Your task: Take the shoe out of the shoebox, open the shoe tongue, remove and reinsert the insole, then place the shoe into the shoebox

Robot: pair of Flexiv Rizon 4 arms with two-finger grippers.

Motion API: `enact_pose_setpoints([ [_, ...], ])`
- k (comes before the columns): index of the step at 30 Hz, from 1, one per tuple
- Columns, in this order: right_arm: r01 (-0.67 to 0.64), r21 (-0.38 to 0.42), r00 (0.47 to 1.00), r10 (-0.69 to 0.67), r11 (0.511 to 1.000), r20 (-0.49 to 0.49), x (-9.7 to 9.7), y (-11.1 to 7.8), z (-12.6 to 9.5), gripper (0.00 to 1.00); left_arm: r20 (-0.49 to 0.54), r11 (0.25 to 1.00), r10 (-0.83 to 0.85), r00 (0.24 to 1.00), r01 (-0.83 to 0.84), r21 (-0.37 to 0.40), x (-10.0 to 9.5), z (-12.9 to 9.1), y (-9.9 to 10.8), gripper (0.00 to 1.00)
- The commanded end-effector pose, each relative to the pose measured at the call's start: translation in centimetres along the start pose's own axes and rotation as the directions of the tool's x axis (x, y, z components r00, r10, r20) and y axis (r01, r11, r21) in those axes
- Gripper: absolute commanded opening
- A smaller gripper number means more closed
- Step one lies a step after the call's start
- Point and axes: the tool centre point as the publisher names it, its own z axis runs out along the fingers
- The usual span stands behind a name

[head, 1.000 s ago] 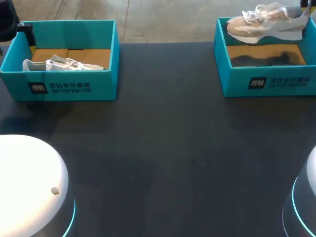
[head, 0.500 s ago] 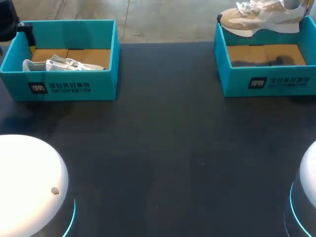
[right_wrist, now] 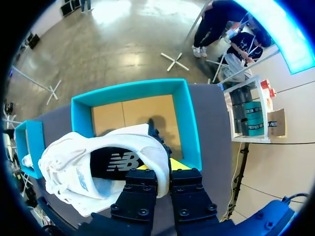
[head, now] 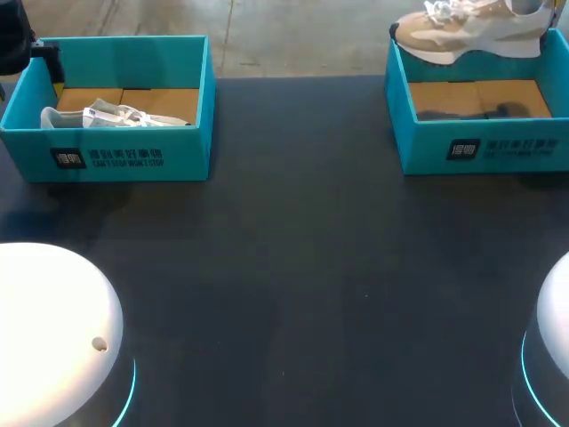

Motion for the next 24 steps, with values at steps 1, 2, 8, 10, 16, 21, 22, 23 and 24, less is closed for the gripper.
enact_pose_setpoints([
  [1,-0.001,-0.003,1.0,0.001,1.0,-0.002,-0.1,-0.1,-0.2,0.0,-0.002,1.0,0.001,1.0,-0.001,-0.001,0.1,0.0,-0.1,1.0],
  [2,-0.001,-0.003,1.0,0.001,1.0,-0.002,-0.1,-0.1,-0.2,0.0,-0.002,1.0,0.001,1.0,-0.001,-0.001,0.1,0.0,-0.1,1.0],
  [8,0.001,-0.014,1.0,-0.001,1.0,0.008,1.2,-1.4,-1.2,0.0,-0.002,1.0,0.001,1.0,-0.001,-0.001,0.1,0.0,-0.1,1.0],
  [10,0.001,-0.018,1.0,-0.001,1.0,0.016,1.8,-2.1,-1.8,0.0,-0.002,1.0,0.001,1.0,-0.001,-0.001,0.1,0.0,-0.1,1.0],
  [16,-0.006,-0.019,0.999,0.007,1.0,0.043,3.5,-4.2,-3.1,0.0,-0.002,1.0,0.001,1.0,-0.001,-0.001,0.1,0.0,-0.1,1.0],
  [21,-0.01,-0.02,0.999,0.011,1.0,0.04,5.4,-6.5,-3.9,0.0,-0.002,1.0,0.001,1.0,-0.001,-0.001,0.1,0.0,-0.1,1.0],
  [22,-0.012,-0.02,0.999,0.012,1.0,0.041,5.8,-7.0,-4.1,0.0,-0.002,1.0,0.001,1.0,-0.001,-0.001,0.1,0.0,-0.1,1.0],
  [23,-0.012,-0.021,0.999,0.013,1.0,0.041,6.2,-7.6,-4.2,0.0,-0.002,1.0,0.001,1.0,-0.001,-0.001,0.1,0.0,-0.1,1.0],
  [24,-0.014,-0.022,0.999,0.015,1.0,0.038,6.4,-7.9,-4.3,0.0,-0.002,1.0,0.001,1.0,-0.001,-0.001,0.1,0.0,-0.1,1.0],
])
